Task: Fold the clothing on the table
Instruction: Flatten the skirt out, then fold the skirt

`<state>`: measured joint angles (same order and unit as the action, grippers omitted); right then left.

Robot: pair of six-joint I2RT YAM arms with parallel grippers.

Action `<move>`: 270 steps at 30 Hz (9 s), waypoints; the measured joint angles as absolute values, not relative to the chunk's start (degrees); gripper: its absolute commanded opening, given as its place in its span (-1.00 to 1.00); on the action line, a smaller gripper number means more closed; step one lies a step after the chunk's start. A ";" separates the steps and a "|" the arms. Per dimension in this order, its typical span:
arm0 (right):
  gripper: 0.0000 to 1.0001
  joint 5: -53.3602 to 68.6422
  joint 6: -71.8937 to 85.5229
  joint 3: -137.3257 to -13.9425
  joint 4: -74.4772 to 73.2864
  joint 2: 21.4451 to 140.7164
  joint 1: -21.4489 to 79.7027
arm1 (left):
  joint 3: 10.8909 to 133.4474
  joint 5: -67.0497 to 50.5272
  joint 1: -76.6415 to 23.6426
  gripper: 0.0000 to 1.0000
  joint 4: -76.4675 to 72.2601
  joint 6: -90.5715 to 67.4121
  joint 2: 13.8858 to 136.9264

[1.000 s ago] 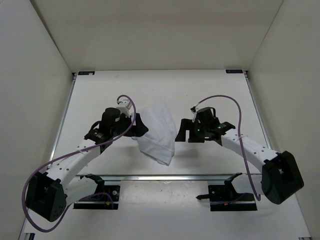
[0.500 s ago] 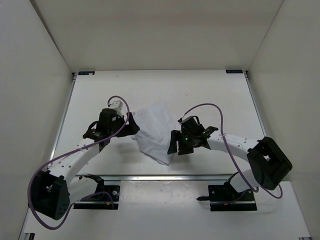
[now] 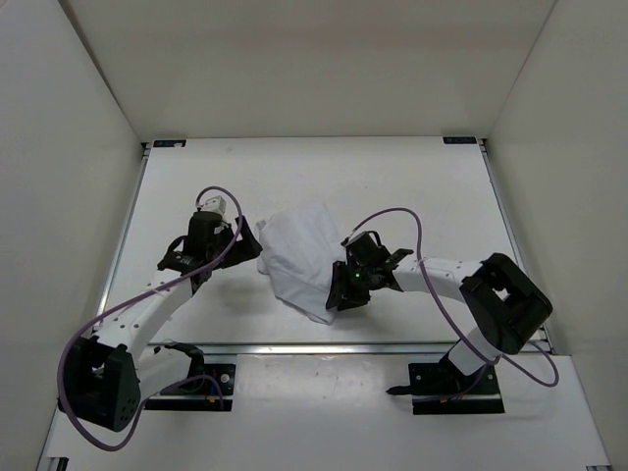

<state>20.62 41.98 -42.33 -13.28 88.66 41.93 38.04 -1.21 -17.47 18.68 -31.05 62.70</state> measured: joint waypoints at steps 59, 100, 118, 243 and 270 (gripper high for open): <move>-1.00 21.89 27.64 -84.03 -25.30 75.77 30.41 | 9.89 -13.54 -34.09 0.85 -59.83 -89.67 79.09; -1.00 22.26 26.59 -93.12 -26.55 80.07 38.85 | 17.56 4.08 -38.09 0.36 -75.37 -100.29 99.66; -0.99 20.56 28.03 -94.11 -28.18 81.28 41.28 | 21.76 7.27 -31.38 0.25 -77.28 -97.51 107.96; -0.86 27.97 37.98 -9.91 -17.28 44.73 25.12 | 15.90 -15.44 -29.76 0.18 34.00 -41.87 41.43; -1.00 27.46 35.24 -23.77 -18.09 53.95 21.96 | 27.33 -15.27 -27.62 -1.00 28.73 -39.66 54.94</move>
